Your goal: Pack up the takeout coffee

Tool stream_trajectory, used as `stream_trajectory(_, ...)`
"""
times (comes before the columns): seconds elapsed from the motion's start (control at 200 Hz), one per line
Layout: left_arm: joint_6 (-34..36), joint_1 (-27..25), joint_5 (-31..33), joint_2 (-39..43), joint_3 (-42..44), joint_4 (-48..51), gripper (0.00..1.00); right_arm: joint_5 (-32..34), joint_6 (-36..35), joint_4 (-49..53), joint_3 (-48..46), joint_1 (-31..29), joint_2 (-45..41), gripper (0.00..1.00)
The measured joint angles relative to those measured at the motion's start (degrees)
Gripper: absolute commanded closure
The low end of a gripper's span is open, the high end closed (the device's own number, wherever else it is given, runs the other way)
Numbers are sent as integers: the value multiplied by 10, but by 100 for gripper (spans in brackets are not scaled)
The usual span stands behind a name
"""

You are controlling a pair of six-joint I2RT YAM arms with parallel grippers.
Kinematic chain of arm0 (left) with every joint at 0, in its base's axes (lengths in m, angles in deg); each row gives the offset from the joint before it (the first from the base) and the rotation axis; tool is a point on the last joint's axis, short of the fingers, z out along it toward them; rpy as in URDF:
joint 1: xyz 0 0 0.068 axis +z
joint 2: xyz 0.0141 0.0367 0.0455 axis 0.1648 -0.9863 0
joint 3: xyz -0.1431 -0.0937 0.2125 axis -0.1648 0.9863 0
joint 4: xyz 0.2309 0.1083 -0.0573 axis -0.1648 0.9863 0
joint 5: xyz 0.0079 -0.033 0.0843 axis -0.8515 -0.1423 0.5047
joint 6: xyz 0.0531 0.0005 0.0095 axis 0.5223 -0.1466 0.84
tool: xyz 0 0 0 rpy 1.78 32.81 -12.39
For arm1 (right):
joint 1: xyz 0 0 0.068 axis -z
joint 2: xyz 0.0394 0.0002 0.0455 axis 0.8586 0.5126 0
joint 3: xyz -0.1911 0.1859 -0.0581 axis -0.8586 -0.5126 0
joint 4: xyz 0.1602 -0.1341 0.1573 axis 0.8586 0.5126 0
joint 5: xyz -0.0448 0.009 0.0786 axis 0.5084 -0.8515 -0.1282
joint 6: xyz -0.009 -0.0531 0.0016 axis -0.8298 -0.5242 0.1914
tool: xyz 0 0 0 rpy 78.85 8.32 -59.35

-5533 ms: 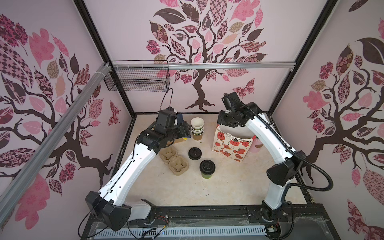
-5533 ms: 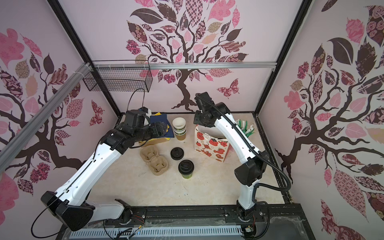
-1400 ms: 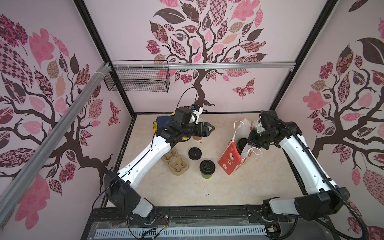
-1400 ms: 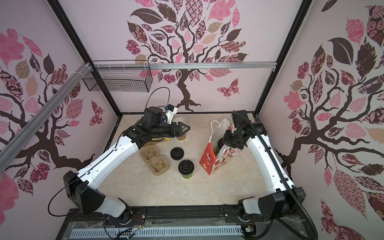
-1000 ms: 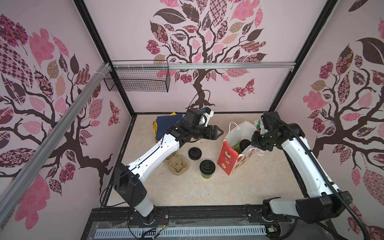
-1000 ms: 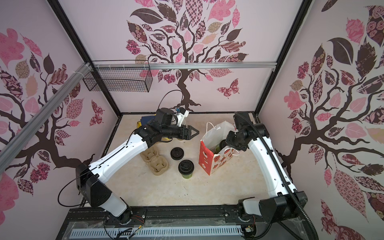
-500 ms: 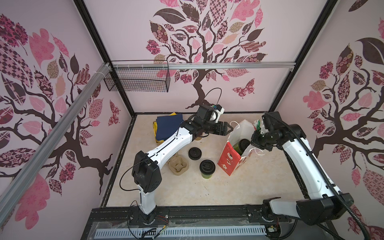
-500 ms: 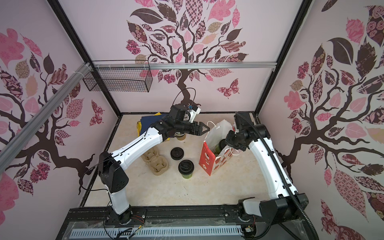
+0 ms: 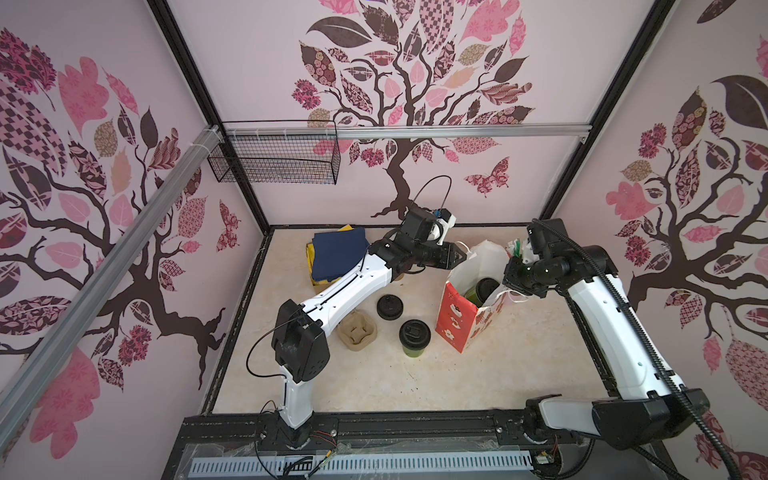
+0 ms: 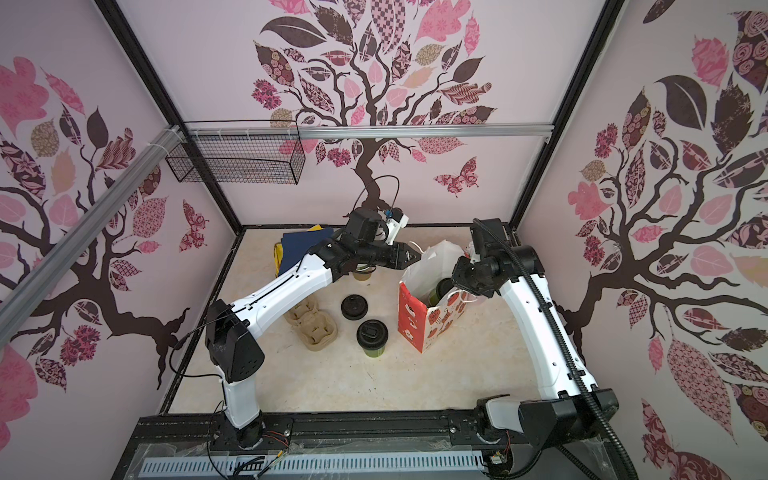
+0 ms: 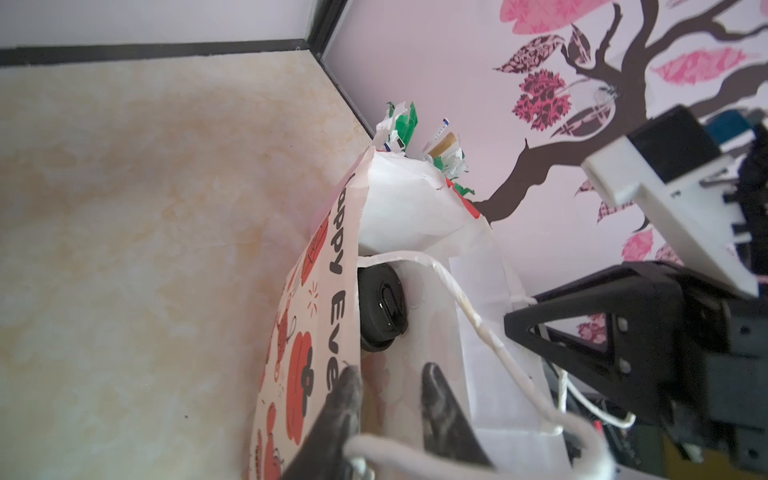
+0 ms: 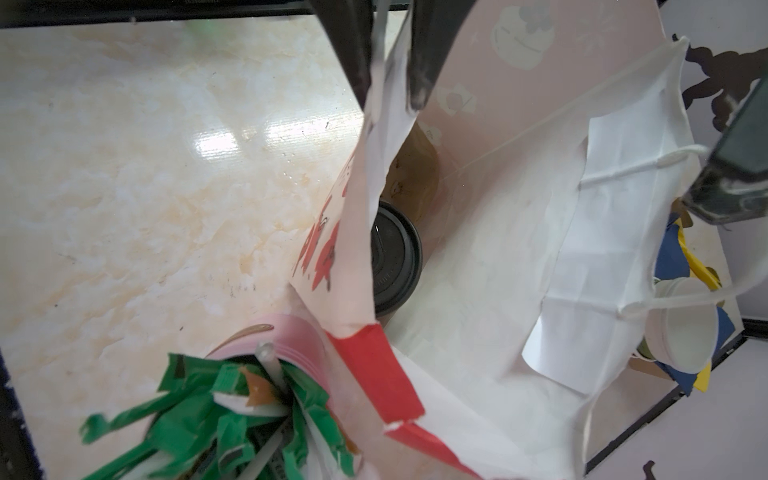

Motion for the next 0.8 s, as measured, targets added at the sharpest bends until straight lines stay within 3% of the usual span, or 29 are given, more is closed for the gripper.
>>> stream_trajectory(0.255,-8,0,5,15,9,0,99,-5,-14,-5,3,0,17,97)
stream_trajectory(0.8,-33,0,6,86,102,-7,89,-17,-68,-19,56,0,77,100)
